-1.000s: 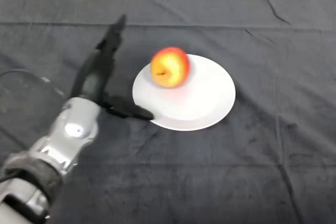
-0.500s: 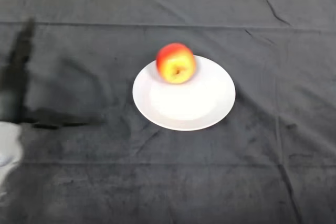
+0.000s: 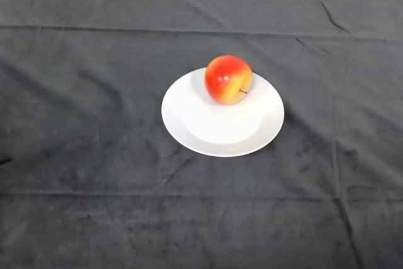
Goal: Move the apple to the plate
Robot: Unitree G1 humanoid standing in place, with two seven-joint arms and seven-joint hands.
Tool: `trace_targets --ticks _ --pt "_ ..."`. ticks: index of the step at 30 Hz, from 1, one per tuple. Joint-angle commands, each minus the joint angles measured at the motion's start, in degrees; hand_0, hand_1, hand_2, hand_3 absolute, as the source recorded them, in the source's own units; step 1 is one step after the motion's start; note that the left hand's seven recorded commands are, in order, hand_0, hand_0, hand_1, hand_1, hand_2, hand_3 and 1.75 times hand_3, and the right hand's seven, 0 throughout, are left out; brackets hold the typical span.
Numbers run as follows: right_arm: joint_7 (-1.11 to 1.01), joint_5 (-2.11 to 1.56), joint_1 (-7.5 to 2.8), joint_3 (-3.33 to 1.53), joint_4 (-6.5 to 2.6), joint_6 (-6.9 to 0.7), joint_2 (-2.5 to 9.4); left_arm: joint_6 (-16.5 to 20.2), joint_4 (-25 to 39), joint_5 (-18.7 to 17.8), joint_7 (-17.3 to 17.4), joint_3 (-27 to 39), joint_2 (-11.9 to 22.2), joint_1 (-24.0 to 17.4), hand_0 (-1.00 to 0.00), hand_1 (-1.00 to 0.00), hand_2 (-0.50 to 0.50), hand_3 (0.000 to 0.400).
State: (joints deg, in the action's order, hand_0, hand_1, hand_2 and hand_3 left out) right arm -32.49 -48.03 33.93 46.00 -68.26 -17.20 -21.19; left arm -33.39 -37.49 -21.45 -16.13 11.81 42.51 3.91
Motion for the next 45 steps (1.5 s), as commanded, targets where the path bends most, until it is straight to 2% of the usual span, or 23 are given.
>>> trace_targets --ticks 1,9,14,27,45 --pt "0.29 0.23 -0.32 0.76 -0.10 0.09 -1.10 -1.98 -2.34 -1.31 0.68 2.70 4.42 -1.94 0.00 0.00 0.00 0.000" --pt "0.26 0.21 -0.29 0.79 -0.20 0.08 -1.15 -4.92 -7.16 -3.78 2.83 9.32 4.14 -5.15 0.00 0.00 0.00 0.000" --pt "0.22 0.19 -0.26 0.81 -0.29 0.07 -1.18 -6.26 -10.80 -4.77 4.17 12.46 3.92 -5.50 0.00 0.00 0.00 0.000" --pt "0.10 0.17 -0.17 0.87 -0.55 0.09 -1.27 -7.97 -18.73 -4.12 5.59 16.25 3.36 -1.63 0.00 0.00 0.00 0.000" --pt "-0.05 0.17 -0.07 0.93 -0.84 0.12 -1.38 -10.34 -24.64 -3.36 9.87 18.86 3.02 1.74 0.00 0.00 0.00 0.000"
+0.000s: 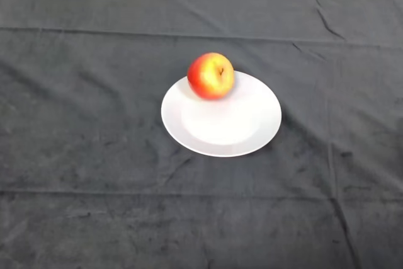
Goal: Move the apple to the plate
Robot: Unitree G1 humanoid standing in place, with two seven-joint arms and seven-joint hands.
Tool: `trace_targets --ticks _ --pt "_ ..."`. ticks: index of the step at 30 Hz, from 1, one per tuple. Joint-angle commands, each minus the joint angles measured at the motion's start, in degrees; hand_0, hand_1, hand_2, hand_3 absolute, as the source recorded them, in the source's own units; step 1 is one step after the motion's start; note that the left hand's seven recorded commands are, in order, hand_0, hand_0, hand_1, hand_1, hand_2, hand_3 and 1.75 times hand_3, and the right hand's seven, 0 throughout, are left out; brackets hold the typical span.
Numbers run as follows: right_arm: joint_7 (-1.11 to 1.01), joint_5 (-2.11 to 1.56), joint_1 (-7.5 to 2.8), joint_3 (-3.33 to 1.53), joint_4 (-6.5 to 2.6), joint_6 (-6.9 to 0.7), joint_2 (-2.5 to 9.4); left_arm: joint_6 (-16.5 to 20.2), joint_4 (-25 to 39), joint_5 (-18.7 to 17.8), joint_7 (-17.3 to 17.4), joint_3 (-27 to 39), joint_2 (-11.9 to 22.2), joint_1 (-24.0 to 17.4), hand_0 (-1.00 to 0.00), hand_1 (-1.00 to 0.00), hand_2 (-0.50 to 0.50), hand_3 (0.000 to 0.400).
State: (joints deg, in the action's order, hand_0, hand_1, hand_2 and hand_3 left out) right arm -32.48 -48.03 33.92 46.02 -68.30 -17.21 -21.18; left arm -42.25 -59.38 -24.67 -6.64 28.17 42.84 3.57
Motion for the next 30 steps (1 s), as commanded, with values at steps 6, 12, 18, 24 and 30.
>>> trace_targets --ticks 6,12,18,24,30 --pt "-0.11 0.17 -0.03 0.92 -0.88 0.15 -1.42 -1.98 -4.07 0.27 1.37 3.06 2.71 2.79 0.00 0.00 0.00 0.000" --pt "-0.15 0.18 -0.01 0.94 -0.95 0.16 -1.44 -2.32 -5.15 0.50 2.39 3.72 2.90 3.22 0.00 0.00 0.00 0.000" --pt "-0.19 0.19 0.01 0.95 -1.02 0.17 -1.46 -2.59 -5.91 0.86 2.91 4.19 2.95 3.66 0.00 0.00 0.00 0.000" --pt "-0.22 0.20 0.03 0.96 -1.07 0.19 -1.48 -2.84 -6.43 1.19 3.30 4.62 2.93 3.96 0.00 0.00 0.00 0.000" --pt "-0.24 0.21 0.05 0.98 -1.11 0.20 -1.49 -3.05 -6.75 1.50 3.62 5.03 2.88 4.15 0.00 0.00 0.00 0.000"
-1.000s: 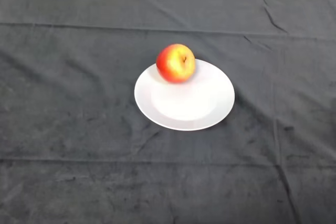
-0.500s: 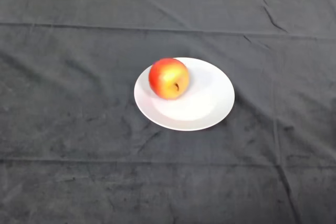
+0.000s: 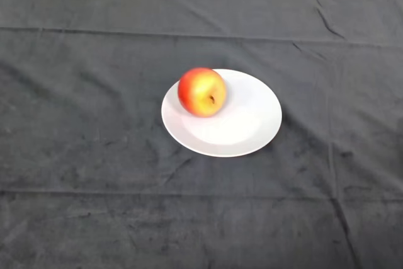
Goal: Move the apple to the plate
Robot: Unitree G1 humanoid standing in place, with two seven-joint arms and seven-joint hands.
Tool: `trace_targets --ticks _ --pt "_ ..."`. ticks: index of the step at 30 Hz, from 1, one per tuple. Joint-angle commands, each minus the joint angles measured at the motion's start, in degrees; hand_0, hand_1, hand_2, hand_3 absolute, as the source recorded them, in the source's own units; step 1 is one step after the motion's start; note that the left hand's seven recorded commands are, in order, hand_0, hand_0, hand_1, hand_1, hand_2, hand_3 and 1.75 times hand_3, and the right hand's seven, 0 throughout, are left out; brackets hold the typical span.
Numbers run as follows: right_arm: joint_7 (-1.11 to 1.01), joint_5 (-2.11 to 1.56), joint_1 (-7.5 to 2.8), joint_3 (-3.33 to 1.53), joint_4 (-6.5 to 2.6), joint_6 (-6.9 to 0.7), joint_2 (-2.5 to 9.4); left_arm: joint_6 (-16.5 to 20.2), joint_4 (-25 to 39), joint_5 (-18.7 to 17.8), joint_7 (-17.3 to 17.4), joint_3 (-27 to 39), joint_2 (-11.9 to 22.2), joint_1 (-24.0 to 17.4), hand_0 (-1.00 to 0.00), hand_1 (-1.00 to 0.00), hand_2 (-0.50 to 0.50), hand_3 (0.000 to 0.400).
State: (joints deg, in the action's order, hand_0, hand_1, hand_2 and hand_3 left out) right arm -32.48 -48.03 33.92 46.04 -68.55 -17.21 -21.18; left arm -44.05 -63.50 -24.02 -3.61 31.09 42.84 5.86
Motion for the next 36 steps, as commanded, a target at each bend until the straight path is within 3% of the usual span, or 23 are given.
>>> trace_targets --ticks 1,36 --pt "-0.25 0.21 0.05 0.96 -0.87 0.20 -1.49 -1.28 -2.67 0.90 0.64 2.16 2.87 1.88 0.00 0.00 0.00 0.000" --pt "-0.33 0.27 0.10 1.01 -0.99 0.23 -1.52 -1.61 -2.72 1.71 2.55 4.34 2.51 1.20 0.00 0.00 0.00 0.000"
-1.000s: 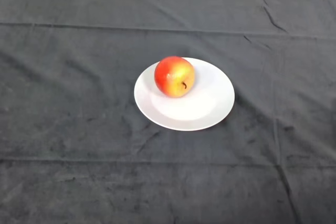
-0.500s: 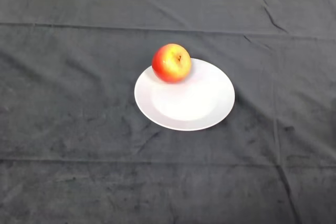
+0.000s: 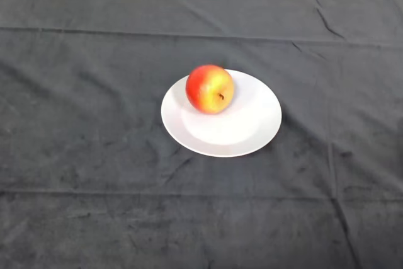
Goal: Move the apple to the plate
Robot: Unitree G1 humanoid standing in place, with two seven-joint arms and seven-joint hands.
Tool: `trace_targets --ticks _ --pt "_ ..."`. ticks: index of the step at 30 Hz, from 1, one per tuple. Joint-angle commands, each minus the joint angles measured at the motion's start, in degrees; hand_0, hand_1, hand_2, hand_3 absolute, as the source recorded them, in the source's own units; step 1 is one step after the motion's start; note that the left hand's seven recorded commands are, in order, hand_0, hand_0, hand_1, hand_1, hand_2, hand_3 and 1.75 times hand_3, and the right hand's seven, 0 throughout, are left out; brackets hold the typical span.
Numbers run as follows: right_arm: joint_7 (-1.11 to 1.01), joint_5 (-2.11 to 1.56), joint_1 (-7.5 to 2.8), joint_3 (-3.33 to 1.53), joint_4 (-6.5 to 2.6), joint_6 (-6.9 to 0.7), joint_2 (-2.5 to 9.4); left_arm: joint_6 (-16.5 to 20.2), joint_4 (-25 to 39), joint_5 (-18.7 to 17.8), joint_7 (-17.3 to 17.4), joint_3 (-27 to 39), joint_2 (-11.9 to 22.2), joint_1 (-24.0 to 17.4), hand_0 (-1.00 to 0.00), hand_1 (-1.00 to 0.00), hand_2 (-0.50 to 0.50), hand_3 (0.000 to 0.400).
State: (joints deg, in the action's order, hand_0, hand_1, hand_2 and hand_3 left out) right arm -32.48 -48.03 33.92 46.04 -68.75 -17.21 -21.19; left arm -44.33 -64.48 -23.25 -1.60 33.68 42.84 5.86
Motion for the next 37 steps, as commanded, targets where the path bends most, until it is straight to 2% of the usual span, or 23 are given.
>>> trace_targets --ticks 1,37 --pt "-0.33 0.27 0.10 1.01 -0.79 0.23 -1.52 -1.36 -1.72 0.95 0.57 1.79 2.48 1.15 0.00 0.00 0.00 0.000" --pt "-0.34 0.32 0.10 1.05 -0.80 0.24 -1.52 -1.51 -0.84 2.03 0.87 2.97 1.63 0.57 0.00 0.00 0.00 0.000"
